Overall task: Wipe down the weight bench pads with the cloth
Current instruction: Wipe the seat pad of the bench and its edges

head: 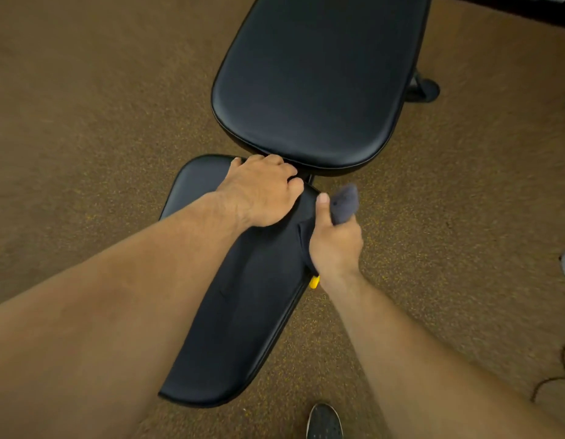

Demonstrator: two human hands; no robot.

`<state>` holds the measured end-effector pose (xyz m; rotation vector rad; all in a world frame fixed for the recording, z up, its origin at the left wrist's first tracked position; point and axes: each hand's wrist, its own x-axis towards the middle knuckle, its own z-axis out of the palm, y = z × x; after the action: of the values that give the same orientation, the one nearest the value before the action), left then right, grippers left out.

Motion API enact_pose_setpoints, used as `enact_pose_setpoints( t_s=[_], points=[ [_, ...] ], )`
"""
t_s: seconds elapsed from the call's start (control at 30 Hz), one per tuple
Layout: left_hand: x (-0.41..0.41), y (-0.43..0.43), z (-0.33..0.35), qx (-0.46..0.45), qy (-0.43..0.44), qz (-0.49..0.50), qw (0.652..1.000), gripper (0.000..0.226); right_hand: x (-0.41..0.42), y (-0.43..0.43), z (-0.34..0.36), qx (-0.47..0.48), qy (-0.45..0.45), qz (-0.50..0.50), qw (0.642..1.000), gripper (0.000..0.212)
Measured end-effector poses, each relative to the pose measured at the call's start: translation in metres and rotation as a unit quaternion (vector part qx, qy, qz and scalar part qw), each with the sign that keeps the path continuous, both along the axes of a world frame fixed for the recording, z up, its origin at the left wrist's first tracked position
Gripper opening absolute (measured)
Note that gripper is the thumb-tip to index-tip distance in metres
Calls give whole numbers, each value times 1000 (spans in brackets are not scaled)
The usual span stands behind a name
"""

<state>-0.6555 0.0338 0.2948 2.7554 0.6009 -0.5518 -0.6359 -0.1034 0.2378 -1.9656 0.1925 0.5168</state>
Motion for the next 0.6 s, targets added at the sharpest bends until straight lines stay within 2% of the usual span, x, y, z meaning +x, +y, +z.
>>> enact_pose_setpoints(
  t_s=[0.07,0.17,0.23,0.33,0.4,0.43,0.53,0.6],
  points=[
    [-3,-2,-1,-16,-3,6,1000,52,19,6,3,-41,20,23,999,48],
    [-4,-2,2,-29,11,5,1000,51,16,4,8,-54,40,28,997,52],
    [-3,-1,3,-33,19,0,999,51,-7,-3,6,-37,29,5,999,51],
    [2,-1,4,-28,14,-7,999,49,-55,-14,2,1,21,-25,999,37],
    [7,1,4,-19,17,-14,1000,48,-72,-12,0,0,12,-31,999,45],
    [8,3,3,-17,22,-19,999,48,-72,-11,0,-8,5,-32,999,47],
    [11,15,3,-15,23,-44,999,46,-39,-2,6,-51,-13,-18,998,35],
    [14,22,6,-20,10,-70,997,44,-7,4,9,-97,-27,14,995,41]
  ],
)
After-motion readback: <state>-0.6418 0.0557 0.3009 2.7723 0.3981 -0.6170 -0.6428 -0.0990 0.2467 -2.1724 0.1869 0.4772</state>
